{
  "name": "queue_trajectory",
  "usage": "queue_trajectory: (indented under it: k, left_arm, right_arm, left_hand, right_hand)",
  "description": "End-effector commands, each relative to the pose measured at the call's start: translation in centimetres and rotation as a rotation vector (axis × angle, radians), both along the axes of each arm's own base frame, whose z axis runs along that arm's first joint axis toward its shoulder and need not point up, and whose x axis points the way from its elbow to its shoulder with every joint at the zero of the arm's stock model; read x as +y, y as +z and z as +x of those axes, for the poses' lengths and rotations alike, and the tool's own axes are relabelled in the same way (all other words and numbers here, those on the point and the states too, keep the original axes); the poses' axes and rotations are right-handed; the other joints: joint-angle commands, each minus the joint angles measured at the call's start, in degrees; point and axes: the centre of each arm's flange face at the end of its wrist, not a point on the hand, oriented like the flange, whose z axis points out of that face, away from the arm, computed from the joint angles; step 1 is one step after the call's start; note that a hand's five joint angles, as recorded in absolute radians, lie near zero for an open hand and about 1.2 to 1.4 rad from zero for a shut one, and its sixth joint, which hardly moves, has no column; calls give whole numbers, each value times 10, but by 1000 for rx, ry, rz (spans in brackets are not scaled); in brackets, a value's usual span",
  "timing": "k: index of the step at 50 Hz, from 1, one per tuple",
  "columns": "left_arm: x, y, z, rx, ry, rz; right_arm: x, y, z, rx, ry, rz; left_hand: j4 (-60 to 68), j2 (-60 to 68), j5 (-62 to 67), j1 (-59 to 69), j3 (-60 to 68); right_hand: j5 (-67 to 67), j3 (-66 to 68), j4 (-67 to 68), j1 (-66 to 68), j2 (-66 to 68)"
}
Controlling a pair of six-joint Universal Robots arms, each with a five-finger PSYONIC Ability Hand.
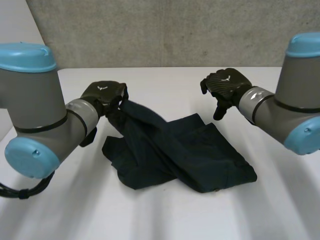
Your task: Fold the shorts.
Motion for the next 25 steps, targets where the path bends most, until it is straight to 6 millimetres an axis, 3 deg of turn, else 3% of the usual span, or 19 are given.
queue_trajectory:
  k: [1,13,16,25]
  left_arm:
    - [19,-4,10,-26,21,33]
    - [61,56,17,23,-25,-56]
    - [66,57,19,22,-23,-57]
    - [79,23,27,-38,-19,48]
  right_arm:
    - [33,5,-15,-5,-46,260]
    - [49,-16,-13,-96,-35,468]
    - [50,-31,-11,-86,-29,488]
    - [53,-64,-13,-17,-9,422]
  left_hand:
    - [116,120,151,159,121]
    - [116,120,151,159,121]
    - [116,120,151,159,121]
    - [116,120,151,159,121]
  right_hand:
    - [-70,-68,-69,-31,-67]
    - [-126,-124,-125,-87,-123]
    - [-126,-124,-125,-87,-123]
    - [-109,-107,-108,-70,-106]
